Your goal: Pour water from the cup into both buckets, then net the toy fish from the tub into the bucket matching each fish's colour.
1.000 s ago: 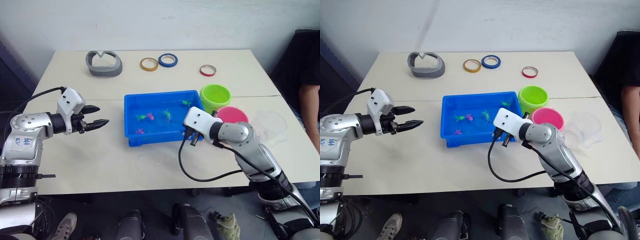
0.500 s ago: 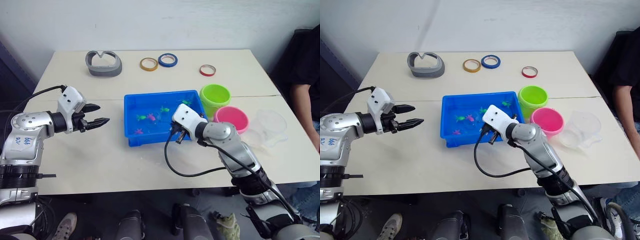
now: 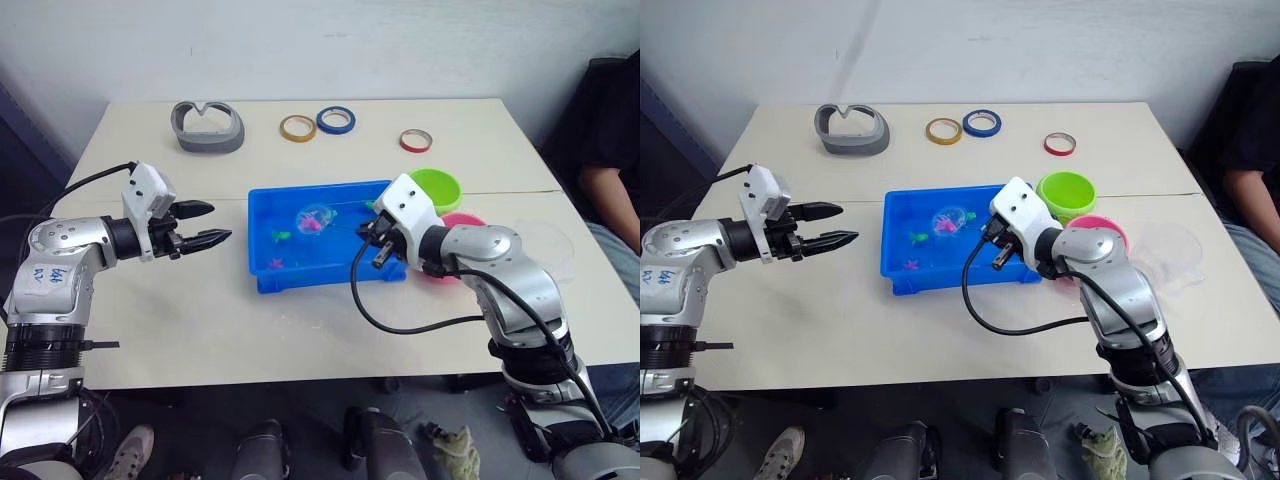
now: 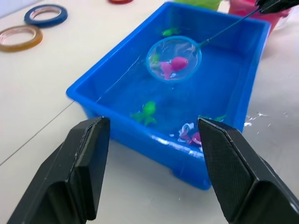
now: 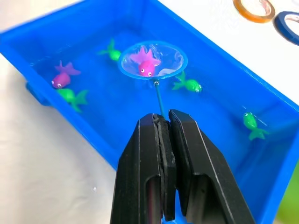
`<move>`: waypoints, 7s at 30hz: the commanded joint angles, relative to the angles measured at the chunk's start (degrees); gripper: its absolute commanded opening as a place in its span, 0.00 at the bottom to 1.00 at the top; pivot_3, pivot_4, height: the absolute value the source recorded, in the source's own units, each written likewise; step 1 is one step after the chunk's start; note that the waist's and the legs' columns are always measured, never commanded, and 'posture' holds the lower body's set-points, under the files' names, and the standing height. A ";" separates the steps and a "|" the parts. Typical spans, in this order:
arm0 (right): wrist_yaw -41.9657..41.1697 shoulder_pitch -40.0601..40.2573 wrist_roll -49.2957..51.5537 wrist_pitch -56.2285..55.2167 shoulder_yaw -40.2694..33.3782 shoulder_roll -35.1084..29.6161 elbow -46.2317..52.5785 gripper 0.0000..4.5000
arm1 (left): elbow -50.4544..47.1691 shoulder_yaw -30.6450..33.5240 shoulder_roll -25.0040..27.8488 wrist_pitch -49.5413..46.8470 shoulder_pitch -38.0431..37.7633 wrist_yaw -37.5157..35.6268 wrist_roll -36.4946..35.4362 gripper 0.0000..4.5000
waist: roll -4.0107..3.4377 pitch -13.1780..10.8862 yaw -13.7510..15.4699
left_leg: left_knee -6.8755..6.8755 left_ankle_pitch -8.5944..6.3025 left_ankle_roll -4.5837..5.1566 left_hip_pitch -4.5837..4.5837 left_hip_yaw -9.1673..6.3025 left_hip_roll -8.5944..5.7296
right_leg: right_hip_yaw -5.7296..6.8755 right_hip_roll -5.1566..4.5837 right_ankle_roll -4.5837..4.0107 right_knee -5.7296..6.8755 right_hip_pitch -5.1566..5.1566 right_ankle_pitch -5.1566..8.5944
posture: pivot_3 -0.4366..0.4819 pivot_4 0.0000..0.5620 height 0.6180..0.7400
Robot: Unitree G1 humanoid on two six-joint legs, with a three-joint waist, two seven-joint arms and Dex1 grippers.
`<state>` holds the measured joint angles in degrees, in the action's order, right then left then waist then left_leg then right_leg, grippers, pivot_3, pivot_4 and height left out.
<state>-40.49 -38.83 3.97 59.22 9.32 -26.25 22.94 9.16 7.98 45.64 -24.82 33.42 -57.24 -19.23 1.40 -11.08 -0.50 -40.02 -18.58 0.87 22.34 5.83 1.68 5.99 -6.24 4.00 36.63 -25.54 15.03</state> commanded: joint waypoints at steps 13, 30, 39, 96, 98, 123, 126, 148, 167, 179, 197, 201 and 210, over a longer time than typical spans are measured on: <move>0.03 3.58 9.05 -0.12 -9.62 -5.80 7.37 0.00 | 0.66 -2.75 -2.10 2.16 4.68 -4.54 -1.63 0.73 | 0.00 0.00 0.43 | 0.02 -0.02 0.04 0.06 -0.02 -0.04 | 0.05 -0.01 0.00 -0.09 0.00 0.00 | 0.48 0.27 0.78; 3.17 26.47 12.80 5.64 -43.63 -19.70 24.00 0.00 | 22.73 -11.37 -16.06 14.04 20.72 -14.87 2.47 0.73 | 0.00 0.00 1.51 | 0.04 -0.07 0.12 0.07 0.02 -0.03 | 0.00 0.38 0.10 -0.57 0.05 -0.06 | 0.48 0.27 0.78; 5.65 39.91 6.80 -3.02 -42.32 -24.29 24.62 0.00 | 30.61 -11.45 -20.15 18.44 25.86 -18.04 4.07 0.73 | 0.00 0.00 1.77 | 0.03 -0.11 0.21 0.07 0.05 -0.06 | -0.04 0.41 0.14 -0.63 0.06 -0.08 | 0.48 0.27 0.78; -12.88 8.72 -6.48 -22.10 -9.23 -20.74 11.38 0.00 | 23.50 -4.83 -3.24 9.95 18.66 -10.44 6.48 0.73 | 0.02 -0.01 0.03 | -0.04 -0.03 0.08 -0.02 0.06 0.07 | -0.07 0.51 0.11 -0.32 0.09 -0.09 | 0.48 0.27 0.78; -13.71 6.24 -5.13 -21.31 -4.85 -18.13 9.27 0.00 | 20.29 -3.84 -1.91 8.06 16.04 -9.55 6.22 0.73 | 0.02 -0.01 0.29 | -0.06 -0.03 0.08 -0.02 0.07 0.03 | -0.08 0.45 0.10 -0.16 0.07 -0.09 | 0.48 0.27 0.78; -10.72 -2.34 -7.49 -23.21 13.51 -8.44 -3.31 0.00 | 0.50 0.21 7.38 -4.08 -1.03 -9.39 1.23 0.73 | 0.02 -0.01 0.17 | -0.07 -0.03 0.08 0.05 0.04 0.01 | -0.03 0.31 0.08 -0.14 0.02 -0.07 | 0.48 0.27 0.78; -10.62 -2.81 -8.21 -23.17 14.36 -8.24 -3.94 0.00 | -0.08 0.43 7.41 -4.33 -1.57 -9.11 0.85 0.73 | 0.02 -0.01 0.15 | -0.07 -0.03 0.08 0.05 0.04 0.01 | -0.04 0.31 0.08 -0.14 0.02 -0.07 | 0.48 0.27 0.78; -16.14 -6.55 -6.13 -23.53 16.30 -1.70 -8.26 0.00 | -3.36 2.11 7.26 -4.65 -5.19 -7.23 -1.29 0.73 | 0.02 -0.01 -0.43 | -0.03 -0.04 0.07 0.06 0.04 0.00 | -0.01 0.01 0.08 -0.15 -0.01 -0.07 | 0.48 0.27 0.78; -11.88 -6.99 -0.26 -7.22 10.20 -3.44 -9.28 0.00 | -3.12 0.95 6.94 -4.45 -3.83 -6.80 -1.58 0.73 | 0.02 -0.01 -1.08 | 0.02 -0.05 0.07 0.06 0.04 -0.02 | 0.00 -0.05 0.06 -0.16 -0.03 -0.06 | 0.48 0.27 0.78; -12.37 -9.37 -6.50 -18.22 17.61 -6.39 -13.34 0.00 | -4.60 1.12 6.89 -5.47 -4.17 -6.18 -2.14 0.73 | 0.01 -0.01 -1.11 | 0.03 -0.05 0.06 0.06 0.06 -0.01 | -0.01 -0.05 0.05 -0.16 -0.05 -0.06 | 0.48 0.27 0.78; -15.93 -10.51 1.52 -9.77 13.67 1.60 -11.49 0.00 | -6.58 1.78 7.15 -6.97 -5.06 -5.43 -3.50 0.73 | 0.01 -0.01 -1.10 | 0.04 -0.06 0.05 0.08 0.04 -0.01 | 0.00 -0.08 0.03 -0.17 -0.06 -0.05 | 0.48 0.27 0.78; -15.51 -10.60 4.15 -4.47 10.05 0.79 -11.22 0.00 | -6.70 1.85 6.77 -7.24 -4.50 -5.68 -4.64 0.73 | 0.01 -0.02 -1.18 | 0.05 -0.06 0.05 0.08 0.03 -0.01 | 0.00 -0.08 0.03 -0.17 -0.06 -0.04 | 0.48 0.27 0.78; -12.82 -8.95 7.52 -0.66 5.56 -2.60 -10.16 0.00 | -5.60 0.99 6.58 -6.99 -2.44 -7.29 -6.09 0.73 | 0.00 -0.02 -1.13 | 0.08 -0.08 0.05 0.08 0.03 -0.01 | 0.00 -0.10 0.03 -0.18 -0.06 -0.04 | 0.48 0.27 0.78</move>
<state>-53.83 -47.81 10.33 58.27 17.03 -28.44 10.47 4.30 8.02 52.02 -32.02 29.58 -64.01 -24.34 1.40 -11.10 -1.63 -39.94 -18.65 0.91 22.42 5.86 1.67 5.99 -6.33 4.03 36.44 -25.61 14.99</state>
